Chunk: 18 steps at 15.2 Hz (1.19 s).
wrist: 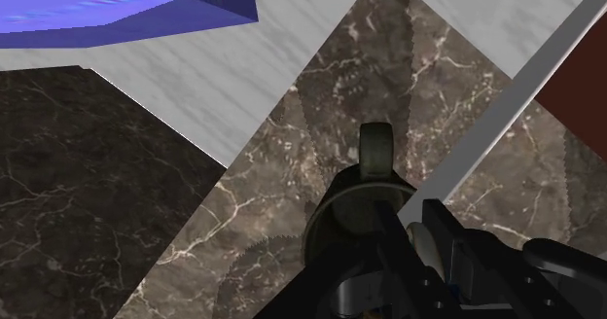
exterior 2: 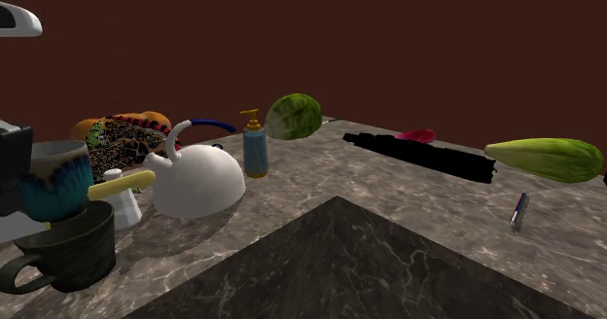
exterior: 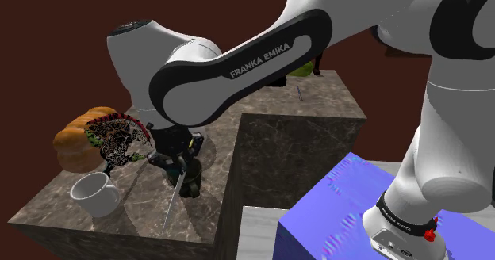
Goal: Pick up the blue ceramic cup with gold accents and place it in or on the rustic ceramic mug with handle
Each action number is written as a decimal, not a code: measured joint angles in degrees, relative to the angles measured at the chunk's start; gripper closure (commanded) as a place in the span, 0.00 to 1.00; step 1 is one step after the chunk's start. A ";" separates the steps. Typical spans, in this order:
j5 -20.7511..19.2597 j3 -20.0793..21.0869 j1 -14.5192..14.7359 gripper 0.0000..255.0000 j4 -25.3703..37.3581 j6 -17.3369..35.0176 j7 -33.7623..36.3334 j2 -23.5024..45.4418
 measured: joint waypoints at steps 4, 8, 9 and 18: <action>-0.01 0.00 0.00 0.00 0.01 0.02 0.00 0.00; -0.01 0.00 0.00 0.00 0.01 0.02 0.00 0.00; 0.03 0.02 0.05 0.00 0.89 -0.80 -0.11 0.05; 0.98 0.46 0.26 0.00 5.92 -6.80 -0.73 -1.15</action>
